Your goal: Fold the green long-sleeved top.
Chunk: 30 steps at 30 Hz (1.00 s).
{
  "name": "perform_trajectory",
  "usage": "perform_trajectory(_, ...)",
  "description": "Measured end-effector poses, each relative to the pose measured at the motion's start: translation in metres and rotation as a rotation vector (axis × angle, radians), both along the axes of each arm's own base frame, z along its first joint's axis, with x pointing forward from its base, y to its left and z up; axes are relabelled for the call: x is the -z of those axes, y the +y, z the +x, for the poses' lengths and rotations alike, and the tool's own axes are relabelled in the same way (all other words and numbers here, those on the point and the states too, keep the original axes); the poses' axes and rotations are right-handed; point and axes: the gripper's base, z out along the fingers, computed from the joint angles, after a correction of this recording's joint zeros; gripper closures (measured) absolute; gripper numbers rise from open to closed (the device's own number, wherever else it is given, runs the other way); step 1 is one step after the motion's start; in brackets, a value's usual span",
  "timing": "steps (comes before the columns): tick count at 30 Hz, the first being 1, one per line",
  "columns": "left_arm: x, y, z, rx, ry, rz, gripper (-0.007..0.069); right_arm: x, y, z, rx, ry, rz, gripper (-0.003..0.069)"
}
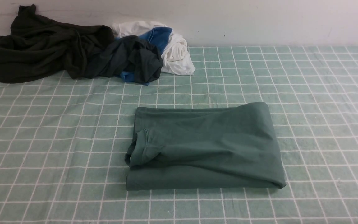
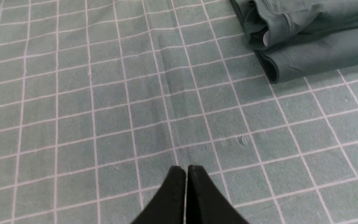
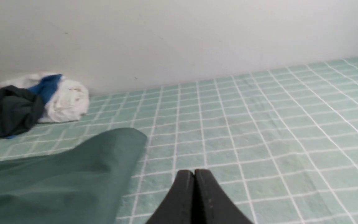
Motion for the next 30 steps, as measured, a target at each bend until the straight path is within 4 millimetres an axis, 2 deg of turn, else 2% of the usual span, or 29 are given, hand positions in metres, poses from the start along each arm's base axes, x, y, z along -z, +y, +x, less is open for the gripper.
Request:
perform_trajectory(7, 0.0000, -0.0001, 0.0000, 0.000, 0.000, -0.001, 0.0627, 0.0083, -0.0012, -0.0012, 0.015, 0.096, -0.018, 0.0673)
perform_trajectory(30, 0.0000, -0.0001, 0.0000, 0.000, 0.000, -0.001, 0.0627, 0.0087, -0.0017, -0.0014, 0.019, 0.105, -0.054, 0.0673)
